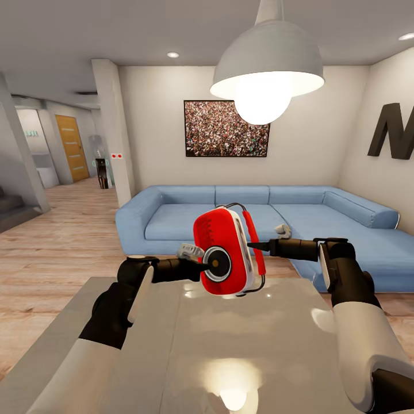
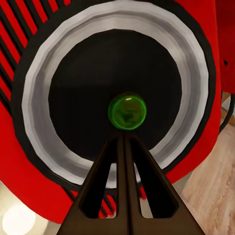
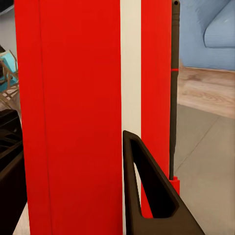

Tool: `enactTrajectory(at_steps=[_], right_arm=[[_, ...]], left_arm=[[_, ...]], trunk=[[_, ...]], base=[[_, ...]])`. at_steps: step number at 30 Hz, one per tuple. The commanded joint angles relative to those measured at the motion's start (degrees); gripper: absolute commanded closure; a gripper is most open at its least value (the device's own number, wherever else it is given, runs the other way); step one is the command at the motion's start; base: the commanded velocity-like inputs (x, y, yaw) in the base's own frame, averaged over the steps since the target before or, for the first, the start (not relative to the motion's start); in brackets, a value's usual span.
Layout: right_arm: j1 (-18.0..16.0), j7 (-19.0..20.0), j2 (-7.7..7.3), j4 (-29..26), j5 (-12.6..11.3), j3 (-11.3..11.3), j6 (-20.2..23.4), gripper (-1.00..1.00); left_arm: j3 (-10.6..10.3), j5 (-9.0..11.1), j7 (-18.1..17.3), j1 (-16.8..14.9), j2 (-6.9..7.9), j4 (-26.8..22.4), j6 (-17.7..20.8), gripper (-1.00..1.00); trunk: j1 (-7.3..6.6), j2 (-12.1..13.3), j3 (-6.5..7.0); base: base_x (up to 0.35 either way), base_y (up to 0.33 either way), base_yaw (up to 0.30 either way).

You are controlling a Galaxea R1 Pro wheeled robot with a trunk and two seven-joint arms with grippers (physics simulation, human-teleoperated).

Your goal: Turn on the radio receiver that's on the table in the living room.

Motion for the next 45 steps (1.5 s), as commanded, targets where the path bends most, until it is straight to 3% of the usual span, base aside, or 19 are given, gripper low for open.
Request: enactTrajectory(at_steps=[1,28,41,45], right_arm=[[0.0,0.0,0.02,0.0,-0.3,0.0,0.1,1.0],[0.0,0.1,-0.03,0.0,-0.1,-0.1,0.2,1.0],[0.0,-0.4,-0.28,0.0,3.2,-0.4,0.1,1.0],[0.0,-0.5,-1.53,0.0,3.6,-0.5,0.1,1.0]], left_arm=[[0.0,0.0,0.0,0.0,-0.02,0.0,0.0,1.0],[0.0,0.0,0.0,0.0,-0.1,-0.1,0.0,1.0],[0.0,0.0,0.0,0.0,-0.01,-1.0,0.0,1.0],[0.0,0.0,0.0,0.0,0.05,-1.0,0.0,1.0]], trunk=[[0.0,0.0,0.0],[0.0,0.0,0.0],[0.0,0.0,0.0],[0.0,0.0,0.0]], base=[[0.0,0.0,0.0],[0.0,0.0,0.0],[0.0,0.0,0.0],[0.0,0.0,0.0]])
